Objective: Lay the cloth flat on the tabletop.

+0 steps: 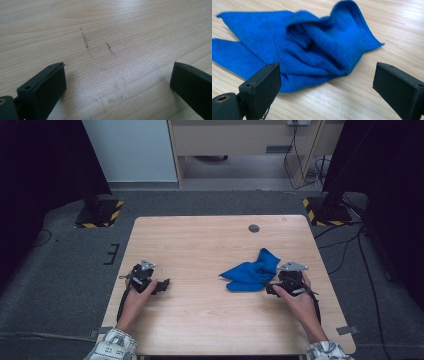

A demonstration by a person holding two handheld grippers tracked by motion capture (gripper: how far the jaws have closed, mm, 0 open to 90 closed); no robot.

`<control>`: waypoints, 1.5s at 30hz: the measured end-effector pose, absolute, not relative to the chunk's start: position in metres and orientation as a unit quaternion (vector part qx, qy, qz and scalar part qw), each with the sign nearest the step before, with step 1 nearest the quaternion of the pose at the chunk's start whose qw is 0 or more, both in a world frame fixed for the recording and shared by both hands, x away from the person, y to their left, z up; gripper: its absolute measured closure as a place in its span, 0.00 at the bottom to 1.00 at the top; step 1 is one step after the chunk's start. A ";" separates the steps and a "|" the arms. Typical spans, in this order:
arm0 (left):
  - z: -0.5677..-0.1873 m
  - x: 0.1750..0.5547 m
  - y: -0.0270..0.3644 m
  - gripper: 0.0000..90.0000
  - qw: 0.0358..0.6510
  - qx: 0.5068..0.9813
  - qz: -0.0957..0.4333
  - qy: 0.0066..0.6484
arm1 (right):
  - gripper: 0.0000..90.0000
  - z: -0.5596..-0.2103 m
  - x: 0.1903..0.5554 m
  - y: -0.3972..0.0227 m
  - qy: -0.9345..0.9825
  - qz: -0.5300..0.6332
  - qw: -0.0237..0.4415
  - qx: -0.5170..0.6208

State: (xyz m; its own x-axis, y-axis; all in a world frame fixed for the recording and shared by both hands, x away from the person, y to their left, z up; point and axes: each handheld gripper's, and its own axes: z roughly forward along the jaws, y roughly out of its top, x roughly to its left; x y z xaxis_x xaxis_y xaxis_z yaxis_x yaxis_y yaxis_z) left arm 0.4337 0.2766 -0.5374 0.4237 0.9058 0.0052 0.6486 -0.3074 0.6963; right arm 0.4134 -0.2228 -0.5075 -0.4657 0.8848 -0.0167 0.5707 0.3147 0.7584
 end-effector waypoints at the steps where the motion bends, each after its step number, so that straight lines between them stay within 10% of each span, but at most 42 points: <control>1: -0.537 0.434 0.277 0.00 0.316 0.782 0.204 0.497 | 0.09 -0.507 0.413 -0.223 0.780 0.353 0.222 0.467; 25: -0.537 0.434 0.277 0.00 0.316 0.782 0.204 0.497 | 0.09 -0.494 0.445 -0.199 0.796 0.355 0.208 0.443; 45: -0.537 0.434 0.276 0.00 0.316 0.783 0.204 0.496 | 0.31 -0.517 0.455 -0.180 0.820 0.330 0.191 0.427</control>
State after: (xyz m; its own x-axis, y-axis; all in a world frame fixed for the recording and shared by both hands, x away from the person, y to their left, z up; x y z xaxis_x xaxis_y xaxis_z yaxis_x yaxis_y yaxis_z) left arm 0.4337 0.2765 -0.5374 0.4250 0.9052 0.0050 0.6479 -0.3081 0.6966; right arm 0.4547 -0.1803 -0.5166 -0.5621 0.8265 -0.0309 0.5747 0.4172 0.7040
